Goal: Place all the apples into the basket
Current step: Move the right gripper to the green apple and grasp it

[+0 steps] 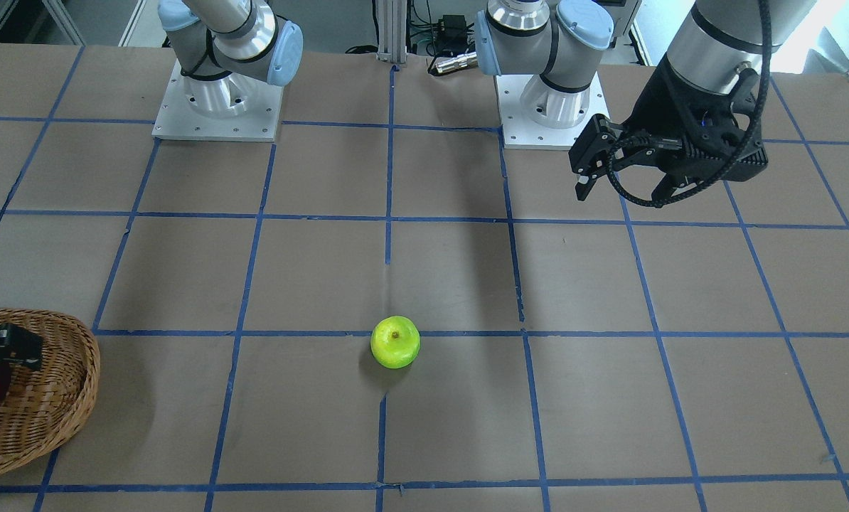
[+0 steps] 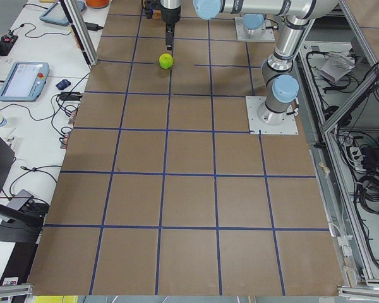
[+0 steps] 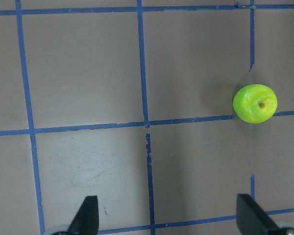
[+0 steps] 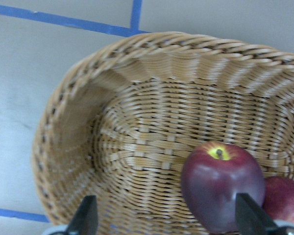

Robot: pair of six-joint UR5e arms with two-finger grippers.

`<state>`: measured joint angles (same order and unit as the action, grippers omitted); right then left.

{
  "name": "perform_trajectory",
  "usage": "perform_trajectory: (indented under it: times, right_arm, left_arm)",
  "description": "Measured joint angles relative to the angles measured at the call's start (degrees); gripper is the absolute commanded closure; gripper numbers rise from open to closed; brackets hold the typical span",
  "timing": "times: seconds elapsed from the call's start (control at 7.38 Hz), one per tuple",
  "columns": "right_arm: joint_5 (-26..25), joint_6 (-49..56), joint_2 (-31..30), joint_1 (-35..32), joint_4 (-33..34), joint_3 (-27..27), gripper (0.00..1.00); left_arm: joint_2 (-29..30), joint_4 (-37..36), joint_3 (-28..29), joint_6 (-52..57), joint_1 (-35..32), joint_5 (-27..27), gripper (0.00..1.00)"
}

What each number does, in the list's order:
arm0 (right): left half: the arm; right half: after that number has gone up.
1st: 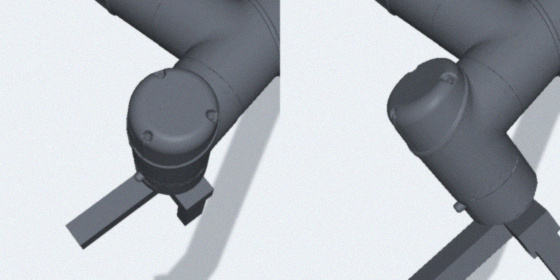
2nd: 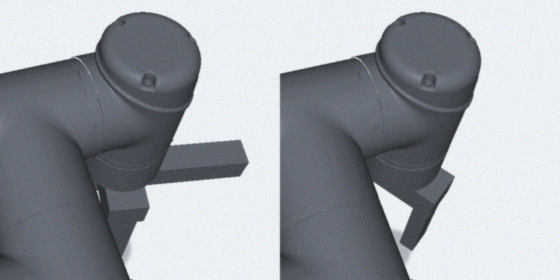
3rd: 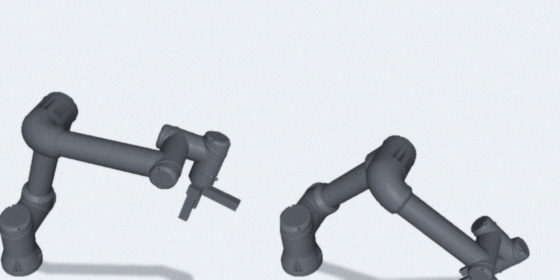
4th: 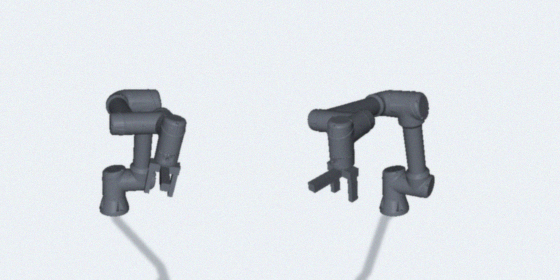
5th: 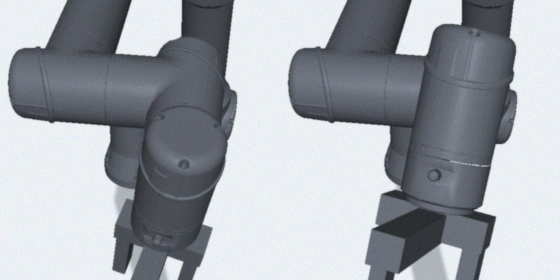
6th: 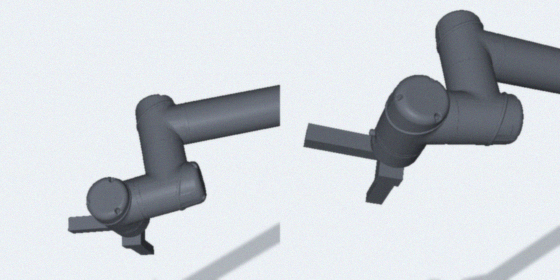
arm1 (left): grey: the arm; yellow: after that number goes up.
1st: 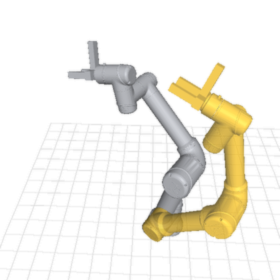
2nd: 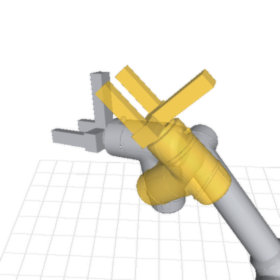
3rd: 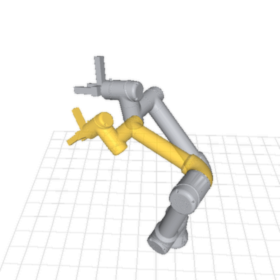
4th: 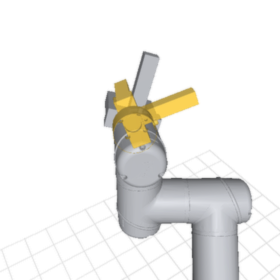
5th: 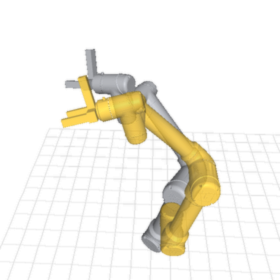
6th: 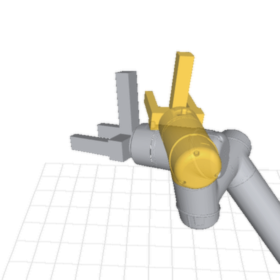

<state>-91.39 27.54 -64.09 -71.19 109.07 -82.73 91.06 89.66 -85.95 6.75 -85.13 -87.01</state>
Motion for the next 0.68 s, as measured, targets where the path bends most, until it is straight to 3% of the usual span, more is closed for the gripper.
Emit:
perform_trajectory:
  times: [0.41, 0.68]
  right_arm:
    - [0.26, -20.54, -1.26, -14.86, -2.24, 0.13, 0.0]
    - [0.2, -27.8, -2.32, -22.47, -2.76, 0.18, 0.0]
  left_arm:
    - [-1.04, 2.34, -0.24, 3.6, 0.78, -2.16, 0.0]
    - [-1.79, 3.87, 0.21, 5.06, 0.97, -2.51, 0.0]
